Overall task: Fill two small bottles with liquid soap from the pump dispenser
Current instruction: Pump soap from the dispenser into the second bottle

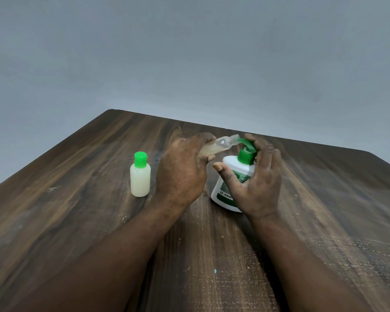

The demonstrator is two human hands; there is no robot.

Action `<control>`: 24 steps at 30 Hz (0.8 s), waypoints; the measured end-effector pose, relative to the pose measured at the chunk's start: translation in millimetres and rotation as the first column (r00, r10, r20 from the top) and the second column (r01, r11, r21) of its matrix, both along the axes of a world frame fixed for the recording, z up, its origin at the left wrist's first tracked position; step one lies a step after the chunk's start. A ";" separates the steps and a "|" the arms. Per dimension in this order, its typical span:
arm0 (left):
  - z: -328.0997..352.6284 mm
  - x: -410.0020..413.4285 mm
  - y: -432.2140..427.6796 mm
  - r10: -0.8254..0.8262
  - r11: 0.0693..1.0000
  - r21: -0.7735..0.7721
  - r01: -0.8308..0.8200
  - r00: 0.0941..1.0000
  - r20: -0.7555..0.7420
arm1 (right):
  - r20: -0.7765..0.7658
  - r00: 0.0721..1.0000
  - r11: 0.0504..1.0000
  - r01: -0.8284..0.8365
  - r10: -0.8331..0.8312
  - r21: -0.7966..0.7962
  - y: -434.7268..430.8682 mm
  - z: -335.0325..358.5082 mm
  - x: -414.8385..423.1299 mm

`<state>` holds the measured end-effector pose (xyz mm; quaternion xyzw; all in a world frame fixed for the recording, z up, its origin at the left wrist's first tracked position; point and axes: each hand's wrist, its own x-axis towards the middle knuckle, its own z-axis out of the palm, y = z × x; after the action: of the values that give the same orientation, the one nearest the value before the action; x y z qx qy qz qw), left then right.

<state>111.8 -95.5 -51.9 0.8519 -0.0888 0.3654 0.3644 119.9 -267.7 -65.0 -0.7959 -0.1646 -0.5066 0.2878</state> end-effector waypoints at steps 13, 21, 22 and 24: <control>0.2 0.7 -0.1 0.004 1.000 0.000 -0.004 1.000 -0.017 | -0.004 1.000 1.000 0.007 -0.007 0.014 0.6 -0.4 0.8; -1.9 2.9 0.6 0.009 1.000 0.020 -0.009 0.999 -0.031 | -0.021 1.000 1.000 -0.004 0.004 0.011 -0.8 2.8 -0.5; -1.9 2.8 0.4 0.007 1.000 0.016 -0.006 1.000 -0.029 | -0.033 0.999 1.000 0.001 -0.001 0.012 -0.8 4.5 -1.3; -1.8 2.7 -0.2 0.004 1.000 0.006 -0.004 1.000 -0.023 | -0.039 0.999 1.000 0.008 -0.008 0.006 -1.7 5.3 -2.3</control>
<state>114.5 -95.7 -53.7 0.8574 -0.0840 0.3561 0.3620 117.6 -269.4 -59.6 -0.8055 -0.1542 -0.4925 0.2912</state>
